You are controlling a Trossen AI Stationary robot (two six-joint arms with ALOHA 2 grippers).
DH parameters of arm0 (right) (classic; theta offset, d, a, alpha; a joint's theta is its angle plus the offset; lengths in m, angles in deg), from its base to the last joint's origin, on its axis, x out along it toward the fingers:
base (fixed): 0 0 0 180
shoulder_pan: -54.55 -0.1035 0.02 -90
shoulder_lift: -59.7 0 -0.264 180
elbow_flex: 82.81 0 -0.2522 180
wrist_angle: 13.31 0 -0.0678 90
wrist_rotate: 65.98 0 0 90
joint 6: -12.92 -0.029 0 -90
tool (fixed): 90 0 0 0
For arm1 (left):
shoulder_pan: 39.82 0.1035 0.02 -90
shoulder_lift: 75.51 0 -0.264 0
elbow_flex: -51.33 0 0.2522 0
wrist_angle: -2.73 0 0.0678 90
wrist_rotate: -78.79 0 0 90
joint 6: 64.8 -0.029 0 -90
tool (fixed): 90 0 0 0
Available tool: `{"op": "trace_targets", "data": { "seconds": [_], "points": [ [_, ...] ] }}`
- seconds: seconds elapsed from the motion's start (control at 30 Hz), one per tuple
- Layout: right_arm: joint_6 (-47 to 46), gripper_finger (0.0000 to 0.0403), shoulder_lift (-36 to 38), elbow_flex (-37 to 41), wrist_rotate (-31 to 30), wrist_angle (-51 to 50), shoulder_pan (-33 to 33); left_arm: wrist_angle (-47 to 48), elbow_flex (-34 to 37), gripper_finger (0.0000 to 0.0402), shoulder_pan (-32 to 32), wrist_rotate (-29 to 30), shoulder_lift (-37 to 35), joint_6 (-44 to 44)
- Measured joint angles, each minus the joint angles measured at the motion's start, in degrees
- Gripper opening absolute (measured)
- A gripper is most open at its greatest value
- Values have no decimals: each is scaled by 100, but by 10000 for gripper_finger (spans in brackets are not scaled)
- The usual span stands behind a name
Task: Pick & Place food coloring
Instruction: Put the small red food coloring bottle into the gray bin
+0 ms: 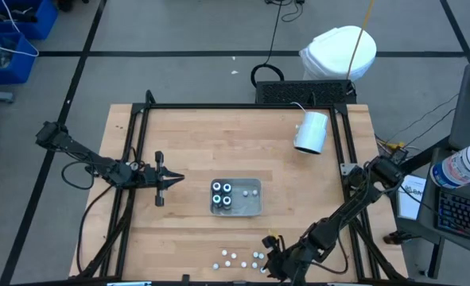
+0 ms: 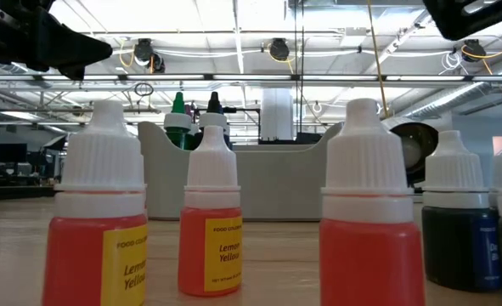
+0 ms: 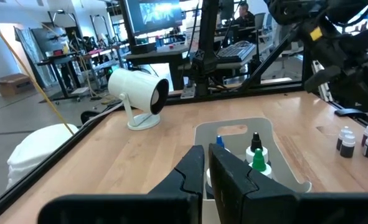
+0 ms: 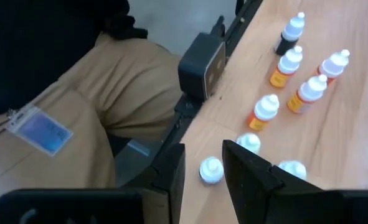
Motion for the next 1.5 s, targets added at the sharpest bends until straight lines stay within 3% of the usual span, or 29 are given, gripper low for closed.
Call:
{"op": "trace_targets", "data": {
  "seconds": [1.5],
  "points": [
    [232, 100, -629, 262, 28, 672, 109, 94, 0, 33, 1, 2, 0, 1]
  ]
}}
